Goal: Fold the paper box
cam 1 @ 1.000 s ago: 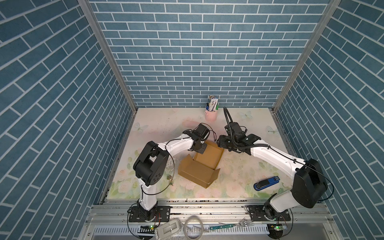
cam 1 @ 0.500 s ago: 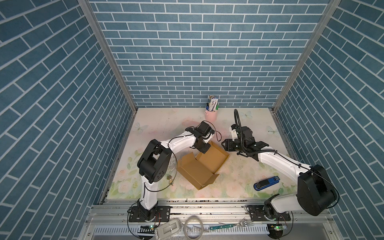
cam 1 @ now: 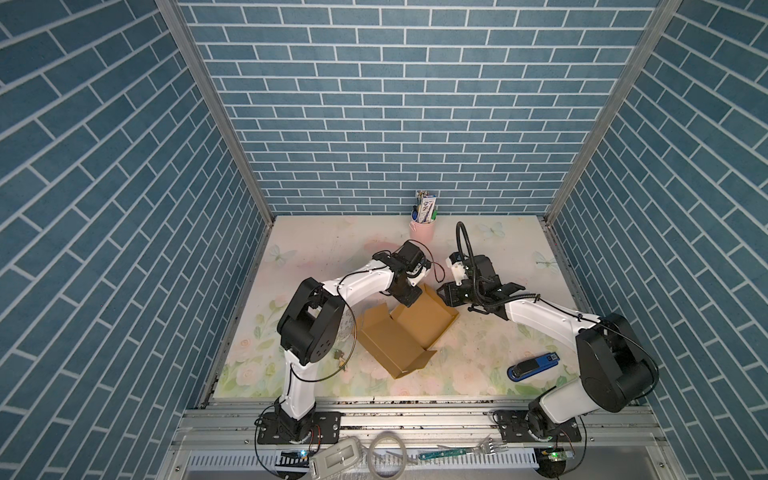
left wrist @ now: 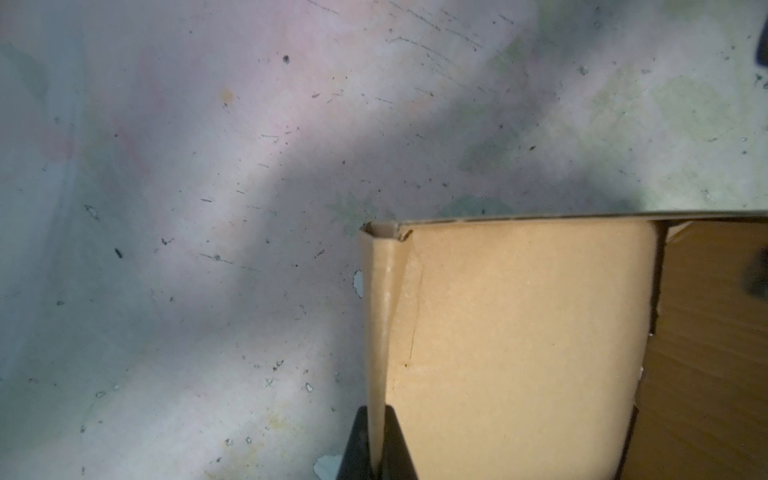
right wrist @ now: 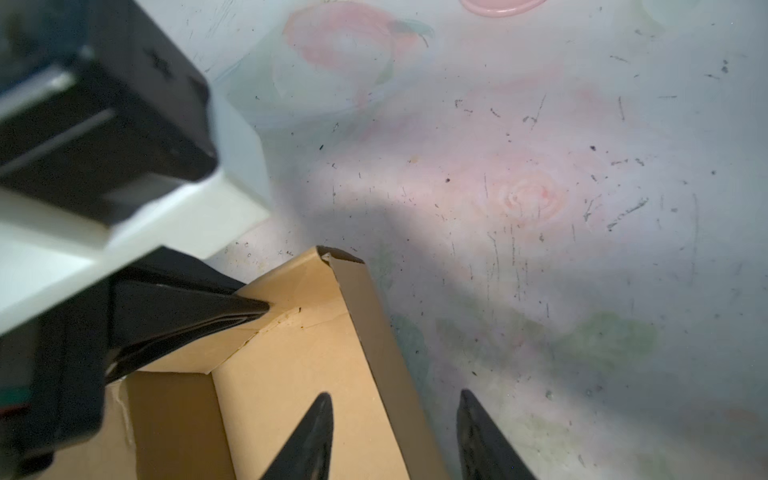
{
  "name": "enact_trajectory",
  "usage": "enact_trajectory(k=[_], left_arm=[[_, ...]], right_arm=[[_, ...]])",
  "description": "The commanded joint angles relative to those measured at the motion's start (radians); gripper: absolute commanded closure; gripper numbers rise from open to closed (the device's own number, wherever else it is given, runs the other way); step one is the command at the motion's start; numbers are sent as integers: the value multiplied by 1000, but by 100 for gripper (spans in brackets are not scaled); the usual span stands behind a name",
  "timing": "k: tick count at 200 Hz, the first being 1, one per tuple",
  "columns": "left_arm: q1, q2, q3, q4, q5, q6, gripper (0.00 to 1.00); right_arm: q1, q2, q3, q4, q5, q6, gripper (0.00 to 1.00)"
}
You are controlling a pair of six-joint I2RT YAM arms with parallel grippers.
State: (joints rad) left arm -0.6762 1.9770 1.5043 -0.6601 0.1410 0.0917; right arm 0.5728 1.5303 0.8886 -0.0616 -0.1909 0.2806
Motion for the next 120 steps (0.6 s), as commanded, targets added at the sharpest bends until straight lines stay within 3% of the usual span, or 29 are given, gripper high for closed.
enact_trajectory(k=[1,36,68,99,120], left_arm=[[-5,33,39,-39,21,8,100],[-5,48,59,-55,23,8,100],[-5,51,72,-59,25,-3,98],[0,62,110,-76,18,-50,88],[3,77,162,-100,25,-91,74]], right_arm=[[17,23,-31,41,15,-65,52],[40,58,-44,55,48,-83,55],[48,71,-50,70,65,-83,65],[52,78,-55,74,88,-82,76],[52,78,-72,91,109,-83,82]])
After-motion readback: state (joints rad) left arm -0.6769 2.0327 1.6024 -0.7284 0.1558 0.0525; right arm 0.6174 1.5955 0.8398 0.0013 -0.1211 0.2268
